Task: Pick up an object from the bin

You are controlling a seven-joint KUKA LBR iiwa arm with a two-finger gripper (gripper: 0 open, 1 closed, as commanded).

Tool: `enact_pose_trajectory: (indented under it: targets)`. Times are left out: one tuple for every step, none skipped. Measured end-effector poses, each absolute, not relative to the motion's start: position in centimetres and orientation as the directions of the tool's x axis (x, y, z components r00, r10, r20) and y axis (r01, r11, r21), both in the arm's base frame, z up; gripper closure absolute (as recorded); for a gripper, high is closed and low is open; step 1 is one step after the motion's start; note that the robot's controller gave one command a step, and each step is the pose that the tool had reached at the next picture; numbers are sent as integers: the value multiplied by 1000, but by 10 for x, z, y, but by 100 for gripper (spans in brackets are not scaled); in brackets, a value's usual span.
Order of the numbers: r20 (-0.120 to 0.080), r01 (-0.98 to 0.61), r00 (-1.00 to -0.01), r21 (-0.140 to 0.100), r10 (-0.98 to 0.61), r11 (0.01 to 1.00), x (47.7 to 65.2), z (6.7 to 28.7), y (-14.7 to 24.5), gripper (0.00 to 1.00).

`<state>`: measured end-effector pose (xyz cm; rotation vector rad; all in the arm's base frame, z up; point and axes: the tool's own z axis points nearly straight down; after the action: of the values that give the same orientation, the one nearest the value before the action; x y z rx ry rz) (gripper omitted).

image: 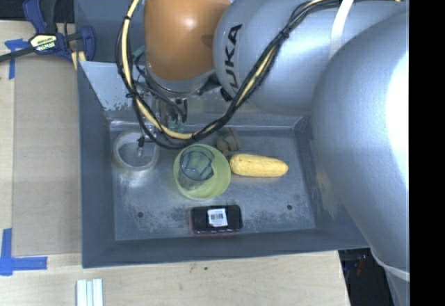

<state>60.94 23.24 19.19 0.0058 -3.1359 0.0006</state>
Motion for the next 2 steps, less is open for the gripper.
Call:
enact_pose_trajectory:
  targets:
    - [-3, 1, -1000, 1, 1, 1000, 612, 197, 231, 0]
    - [1, 50, -999, 1, 50, 999, 625, 68, 228, 0]
